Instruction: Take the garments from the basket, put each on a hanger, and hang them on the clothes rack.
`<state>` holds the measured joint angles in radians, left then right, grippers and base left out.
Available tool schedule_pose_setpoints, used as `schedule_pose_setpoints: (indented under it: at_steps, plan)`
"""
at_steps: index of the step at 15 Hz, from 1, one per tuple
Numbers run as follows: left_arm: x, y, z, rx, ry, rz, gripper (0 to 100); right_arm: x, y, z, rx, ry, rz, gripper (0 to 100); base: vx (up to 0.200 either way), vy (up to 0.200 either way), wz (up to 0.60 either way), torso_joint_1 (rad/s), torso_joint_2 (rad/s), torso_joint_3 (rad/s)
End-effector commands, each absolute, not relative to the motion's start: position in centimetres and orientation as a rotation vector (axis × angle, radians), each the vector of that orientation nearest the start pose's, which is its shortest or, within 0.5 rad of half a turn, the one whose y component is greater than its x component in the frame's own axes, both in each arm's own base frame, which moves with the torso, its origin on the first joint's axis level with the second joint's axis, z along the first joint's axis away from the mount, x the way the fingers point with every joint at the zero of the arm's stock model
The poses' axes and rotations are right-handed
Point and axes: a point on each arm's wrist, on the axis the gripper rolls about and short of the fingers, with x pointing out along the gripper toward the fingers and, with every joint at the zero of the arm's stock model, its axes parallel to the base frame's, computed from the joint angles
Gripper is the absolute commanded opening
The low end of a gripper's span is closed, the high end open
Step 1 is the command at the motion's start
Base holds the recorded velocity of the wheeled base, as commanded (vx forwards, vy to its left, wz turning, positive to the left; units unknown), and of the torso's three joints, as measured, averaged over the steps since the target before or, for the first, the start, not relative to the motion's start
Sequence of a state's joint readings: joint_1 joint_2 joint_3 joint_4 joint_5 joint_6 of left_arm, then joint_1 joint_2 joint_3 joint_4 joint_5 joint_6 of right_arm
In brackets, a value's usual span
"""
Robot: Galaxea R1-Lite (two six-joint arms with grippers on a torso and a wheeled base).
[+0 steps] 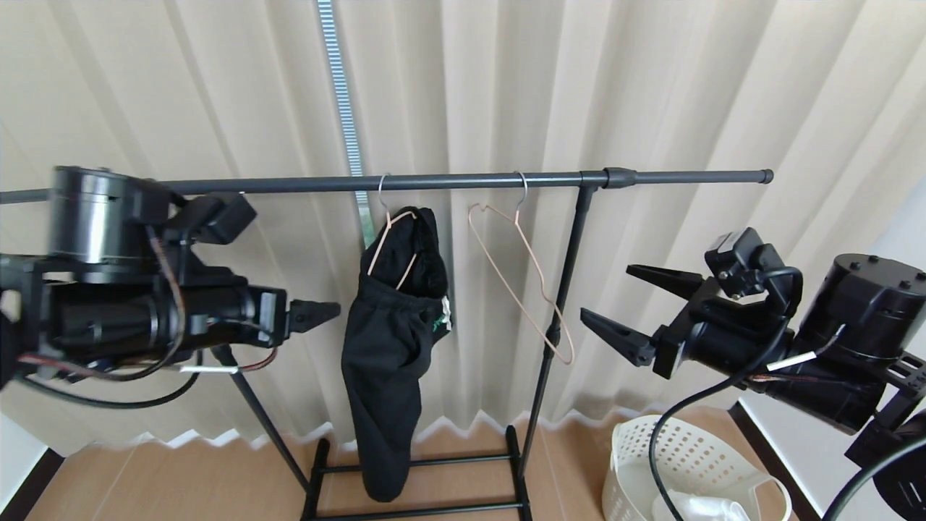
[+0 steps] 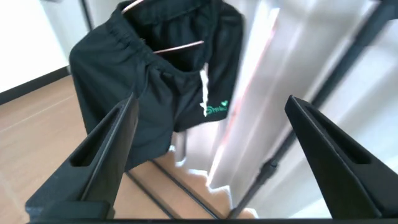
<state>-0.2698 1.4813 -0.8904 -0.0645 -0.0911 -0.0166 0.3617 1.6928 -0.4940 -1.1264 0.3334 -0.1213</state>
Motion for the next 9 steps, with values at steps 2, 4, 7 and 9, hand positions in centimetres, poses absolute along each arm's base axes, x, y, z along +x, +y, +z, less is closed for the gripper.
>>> schedule_pose_setpoints:
  at_steps: [2, 4, 7, 9]
  plan:
    - [8.8, -2.7, 21.4, 0.049, 0.413, -0.373, 100, 17.5, 7.8, 20.9, -0.123, 0.042, 0.55, 100, 0.0, 0.0, 0.0, 0.0, 0.0, 0.0]
    - [6.2, -2.0, 19.6, 0.074, 0.383, -0.383, 100, 13.1, 6.4, 21.3, -0.142, 0.128, 0.541, 100, 0.0, 0.0, 0.0, 0.0, 0.0, 0.0]
    - [2.5, -1.0, 14.6, 0.113, 0.367, -0.391, 100, 6.1, 3.1, 19.0, -0.159, 0.248, 0.482, 100, 0.0, 0.0, 0.0, 0.0, 0.0, 0.0]
    - [0.9, -0.5, 11.9, 0.11, 0.349, -0.388, 100, 4.0, 1.8, 15.4, -0.155, 0.285, 0.426, 100, 0.0, 0.0, 0.0, 0.0, 0.0, 0.0]
